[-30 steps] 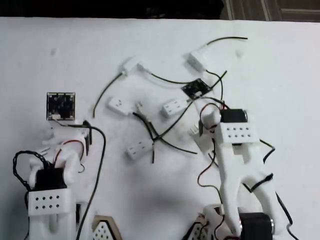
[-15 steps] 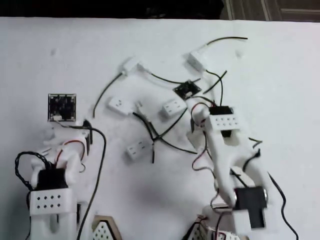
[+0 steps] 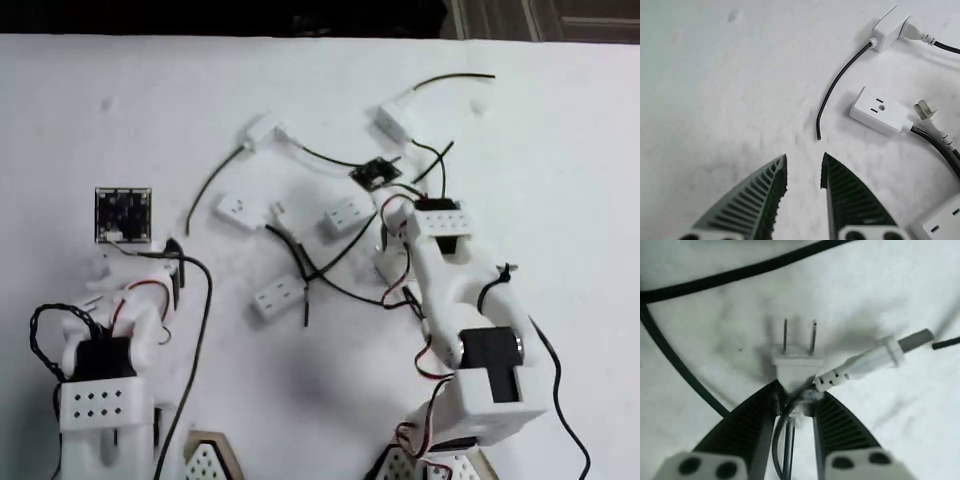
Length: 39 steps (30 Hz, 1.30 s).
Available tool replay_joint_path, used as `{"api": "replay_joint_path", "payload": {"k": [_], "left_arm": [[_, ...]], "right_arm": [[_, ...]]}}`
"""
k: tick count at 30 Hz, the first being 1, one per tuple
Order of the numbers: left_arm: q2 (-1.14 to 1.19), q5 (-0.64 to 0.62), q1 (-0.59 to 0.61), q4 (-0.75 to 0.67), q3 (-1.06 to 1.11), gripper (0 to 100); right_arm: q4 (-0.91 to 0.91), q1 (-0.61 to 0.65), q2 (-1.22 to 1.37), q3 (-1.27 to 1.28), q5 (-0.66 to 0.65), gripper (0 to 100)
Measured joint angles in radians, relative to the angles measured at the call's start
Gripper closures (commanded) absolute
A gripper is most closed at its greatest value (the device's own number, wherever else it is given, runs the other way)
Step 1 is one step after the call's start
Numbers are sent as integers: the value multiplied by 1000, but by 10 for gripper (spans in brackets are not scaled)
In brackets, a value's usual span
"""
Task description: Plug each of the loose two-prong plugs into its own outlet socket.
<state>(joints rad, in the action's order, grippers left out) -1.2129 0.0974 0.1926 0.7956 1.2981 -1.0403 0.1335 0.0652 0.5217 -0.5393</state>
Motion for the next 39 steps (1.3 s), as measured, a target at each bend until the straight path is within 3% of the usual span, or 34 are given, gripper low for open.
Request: {"api": "replay_joint_path", "payload": {"k": [11,15,24,32,36,39], "left_arm": [[0,0,0,0,0,876],[0,0,0,0,0,876],[0,0,0,0,0,876],[0,0,0,0,0,876],[0,0,0,0,0,876],[0,0,2,0,0,876]], "right_arm": [[-183,-6,-453,2,0,981],[-206,-77,-565,2,104,981],[-292,-91,-589,2,391,946],[-293,-84,-589,-14,442,902],[-370,-20,-589,-72,473,810],[-453,18,-589,-126,575,747]]}}
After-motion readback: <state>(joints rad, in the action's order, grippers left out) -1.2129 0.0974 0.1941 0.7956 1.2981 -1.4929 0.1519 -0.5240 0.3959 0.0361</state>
